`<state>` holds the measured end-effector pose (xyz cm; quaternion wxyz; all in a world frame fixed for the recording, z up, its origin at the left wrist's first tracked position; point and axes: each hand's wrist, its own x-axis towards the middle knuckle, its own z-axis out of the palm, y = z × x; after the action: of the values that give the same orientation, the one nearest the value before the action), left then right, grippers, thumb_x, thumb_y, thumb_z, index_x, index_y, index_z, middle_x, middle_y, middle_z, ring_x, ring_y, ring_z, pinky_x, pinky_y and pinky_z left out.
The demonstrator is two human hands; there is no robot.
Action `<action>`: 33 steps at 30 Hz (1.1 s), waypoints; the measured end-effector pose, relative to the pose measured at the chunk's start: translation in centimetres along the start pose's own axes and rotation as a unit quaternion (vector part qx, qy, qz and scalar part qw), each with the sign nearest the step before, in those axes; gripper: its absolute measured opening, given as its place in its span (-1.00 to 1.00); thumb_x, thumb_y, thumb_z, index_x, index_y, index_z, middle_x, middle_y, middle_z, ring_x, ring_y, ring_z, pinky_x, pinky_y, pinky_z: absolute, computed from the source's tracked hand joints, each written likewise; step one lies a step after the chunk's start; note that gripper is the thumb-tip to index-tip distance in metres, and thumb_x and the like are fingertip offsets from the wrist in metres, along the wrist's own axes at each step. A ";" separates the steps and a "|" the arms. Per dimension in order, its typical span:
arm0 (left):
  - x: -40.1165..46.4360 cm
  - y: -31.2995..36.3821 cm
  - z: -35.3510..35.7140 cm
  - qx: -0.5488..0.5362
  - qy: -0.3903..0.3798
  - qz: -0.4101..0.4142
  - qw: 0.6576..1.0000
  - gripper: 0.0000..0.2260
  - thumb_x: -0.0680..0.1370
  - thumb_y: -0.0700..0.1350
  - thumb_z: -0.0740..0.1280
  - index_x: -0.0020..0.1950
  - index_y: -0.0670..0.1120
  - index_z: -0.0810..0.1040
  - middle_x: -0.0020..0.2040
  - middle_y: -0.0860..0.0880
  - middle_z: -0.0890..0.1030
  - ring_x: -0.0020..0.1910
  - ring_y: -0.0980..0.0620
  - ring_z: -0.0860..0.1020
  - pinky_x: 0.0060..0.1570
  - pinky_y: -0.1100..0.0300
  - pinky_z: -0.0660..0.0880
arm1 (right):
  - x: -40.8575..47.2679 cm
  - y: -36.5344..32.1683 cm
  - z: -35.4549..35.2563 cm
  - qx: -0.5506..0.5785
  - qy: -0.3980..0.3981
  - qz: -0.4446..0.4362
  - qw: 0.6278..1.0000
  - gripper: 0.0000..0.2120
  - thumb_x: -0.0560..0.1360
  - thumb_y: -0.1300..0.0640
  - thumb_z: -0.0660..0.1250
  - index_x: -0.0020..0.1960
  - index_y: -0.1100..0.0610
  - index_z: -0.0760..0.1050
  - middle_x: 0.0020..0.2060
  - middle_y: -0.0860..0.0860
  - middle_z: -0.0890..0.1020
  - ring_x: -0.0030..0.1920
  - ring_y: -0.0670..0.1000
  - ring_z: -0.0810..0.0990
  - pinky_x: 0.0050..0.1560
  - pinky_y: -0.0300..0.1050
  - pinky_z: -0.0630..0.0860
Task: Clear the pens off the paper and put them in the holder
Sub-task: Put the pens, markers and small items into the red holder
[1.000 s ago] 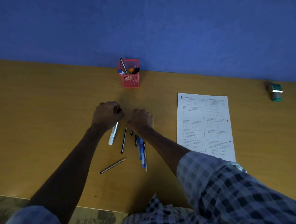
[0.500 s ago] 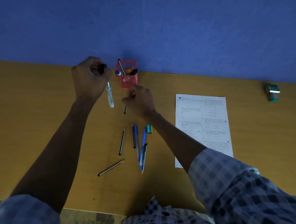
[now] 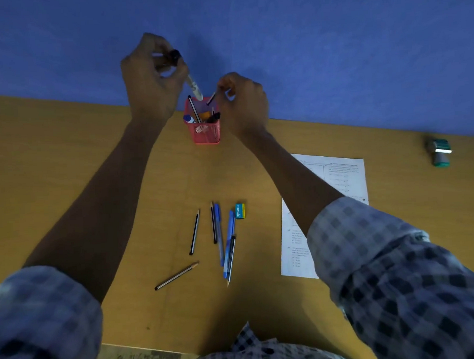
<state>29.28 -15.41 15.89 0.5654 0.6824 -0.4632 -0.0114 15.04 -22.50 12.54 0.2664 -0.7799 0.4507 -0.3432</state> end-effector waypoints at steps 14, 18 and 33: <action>-2.3 -4.4 3.1 0.201 -0.122 -0.026 0.972 -0.59 0.57 0.08 0.29 0.34 -0.11 0.45 0.19 -0.06 0.64 0.11 -0.01 0.62 0.04 0.14 0.50 | 0.1 2.4 2.3 -0.069 -0.096 0.002 0.993 -0.70 0.59 0.05 0.22 0.26 0.13 0.50 0.12 0.11 0.66 0.13 0.16 0.62 0.06 0.09 0.58; -3.3 -4.2 2.3 0.203 -0.102 -0.035 0.973 -0.55 0.58 0.06 0.28 0.40 -0.13 0.40 0.22 -0.09 0.60 0.21 -0.03 0.57 0.09 0.11 0.48 | -1.3 3.1 1.6 -0.051 -0.085 0.002 0.995 -0.72 0.56 0.11 0.24 0.21 0.18 0.52 0.08 0.12 0.66 0.08 0.15 0.63 0.02 0.05 0.59; -14.7 -4.7 -0.7 0.263 -0.186 -0.151 0.934 -0.85 0.47 0.03 0.40 -0.07 -0.04 0.62 -0.22 -0.01 0.67 -0.20 -0.06 0.64 -0.18 0.12 0.53 | -11.2 5.7 2.0 -0.081 -0.271 0.051 0.958 -0.77 0.47 0.07 0.35 0.10 0.11 0.61 -0.02 0.04 0.70 -0.02 0.05 0.66 0.01 -0.07 0.59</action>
<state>24.16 -5.70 4.97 0.2609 0.8543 -0.4379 -0.1013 9.56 -14.99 3.87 0.3316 -0.8387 0.4266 -0.0676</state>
